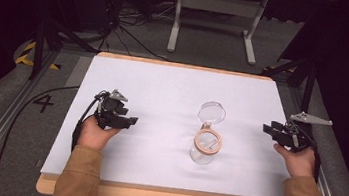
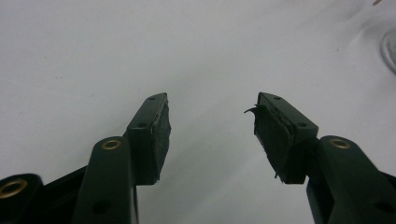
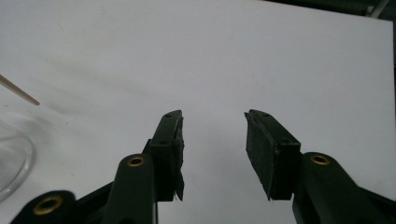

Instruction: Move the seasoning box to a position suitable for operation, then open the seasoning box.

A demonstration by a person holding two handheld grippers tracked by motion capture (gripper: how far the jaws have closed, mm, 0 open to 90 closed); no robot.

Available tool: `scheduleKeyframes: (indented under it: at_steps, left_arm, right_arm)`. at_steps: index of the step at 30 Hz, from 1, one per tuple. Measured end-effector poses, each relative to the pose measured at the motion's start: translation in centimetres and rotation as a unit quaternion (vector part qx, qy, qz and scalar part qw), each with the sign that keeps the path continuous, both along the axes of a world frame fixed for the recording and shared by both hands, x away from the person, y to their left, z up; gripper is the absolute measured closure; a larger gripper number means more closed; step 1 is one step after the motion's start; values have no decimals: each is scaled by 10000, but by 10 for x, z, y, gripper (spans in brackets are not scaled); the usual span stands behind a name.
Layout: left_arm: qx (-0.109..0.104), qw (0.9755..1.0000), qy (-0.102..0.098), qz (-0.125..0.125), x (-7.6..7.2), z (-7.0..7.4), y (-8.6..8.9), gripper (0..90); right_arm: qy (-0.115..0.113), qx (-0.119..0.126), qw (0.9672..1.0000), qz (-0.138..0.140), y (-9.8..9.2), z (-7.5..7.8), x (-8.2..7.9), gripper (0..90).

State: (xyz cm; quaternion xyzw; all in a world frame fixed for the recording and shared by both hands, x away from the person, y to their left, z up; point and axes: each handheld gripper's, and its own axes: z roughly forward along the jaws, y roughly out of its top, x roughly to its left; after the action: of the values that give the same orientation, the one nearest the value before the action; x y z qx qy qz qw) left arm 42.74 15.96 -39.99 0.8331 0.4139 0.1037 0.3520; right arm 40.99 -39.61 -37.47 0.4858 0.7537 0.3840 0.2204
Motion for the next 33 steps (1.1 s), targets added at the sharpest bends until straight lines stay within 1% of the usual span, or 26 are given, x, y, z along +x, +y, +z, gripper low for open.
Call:
scheduleKeyframes:
  at_steps: [1, 2, 4, 5, 6, 7, 8, 9, 10, 12, 15, 16, 17, 18, 19, 20, 21, 22, 23, 25, 28, 29, 31, 32, 33]
  left_arm:
    - [-13, 10000, 28, 6, 0, -2, -1, 460]
    - [23, 10000, 66, -38, 2, -6, -2, 460]
    - [33, 10000, 63, -36, 2, -9, -3, 460]
    - [65, 9999, 104, -96, 4, -13, -5, 460]
    - [75, 9998, 157, -108, 4, -16, -6, 460]
    - [159, 9996, 185, -167, 5, -18, -6, 459]
    - [159, 9996, 185, -167, 5, -18, -6, 459]
    - [205, 9995, 183, -174, 5, -20, -7, 459]
    - [254, 9993, 244, -121, 5, -23, -6, 459]
    - [254, 9992, 270, -124, 4, -24, -5, 459]
    - [200, 9994, 247, -150, 5, -26, -5, 457]
    - [215, 9993, 271, -159, 5, -27, -5, 457]
    - [213, 9992, 288, -168, 6, -28, -6, 457]
    - [256, 9991, 283, -183, 6, -29, -7, 457]
    - [280, 9989, 316, -211, 6, -30, -7, 456]
    - [294, 9989, 287, -205, 6, -31, -8, 453]
    - [284, 9989, 301, -226, 6, -31, -9, 453]
    - [336, 9987, 284, -250, 6, -31, -9, 452]
    - [332, 9988, 253, -271, 7, -30, -10, 452]
    - [298, 9989, 266, -262, 6, -30, -11, 449]
    - [322, 9987, 253, -287, 6, -30, -11, 447]
    - [303, 9989, 216, -284, 6, -29, -12, 446]
    - [260, 9989, 213, -313, 6, -27, -12, 446]
    - [267, 9990, 145, -320, 6, -26, -12, 446]
    - [267, 9990, 145, -320, 6, -26, -12, 446]
  right_arm:
    - [30, 7, 10000, -5, 0, -2, 1, 565]
    - [81, -29, 10000, -16, 0, -4, 3, 565]
    - [122, -24, 9999, -17, 0, -6, 4, 565]
    - [185, -49, 9998, 13, 1, -10, 5, 561]
    - [191, -72, 9998, 31, 1, -11, 6, 561]
    - [245, -73, 9997, 30, 2, -13, 6, 561]
    - [245, -73, 9997, 30, 2, -13, 6, 561]
    - [285, -105, 9995, 50, 3, -15, 7, 561]
    - [416, -186, 9989, 98, 5, -19, 9, 557]
    - [477, -363, 9981, 105, 7, -22, 11, 553]
    - [489, -385, 9980, 104, 9, -23, 12, 550]
    - [560, -490, 9970, 208, 12, -28, 13, 544]
    - [624, -590, 9960, 246, 14, -31, 14, 544]
    - [672, -698, 9950, 248, 16, -34, 15, 541]
    - [712, -767, 9942, 269, 17, -37, 15, 540]
    - [748, -789, 9936, 306, 19, -38, 15, 537]
    - [770, -844, 9928, 349, 20, -40, 16, 531]
    - [783, -871, 9924, 369, 21, -41, 16, 529]
    - [771, -862, 9926, 365, 21, -41, 16, 527]
    - [777, -838, 9927, 377, 21, -41, 15, 518]
    - [838, -820, 9924, 386, 20, -43, 16, 506]
    - [845, -819, 9923, 385, 20, -43, 16, 504]
    - [812, -765, 9930, 391, 20, -41, 15, 504]
    - [748, -738, 9936, 411, 20, -40, 15, 503]
    - [709, -686, 9942, 418, 20, -39, 15, 501]
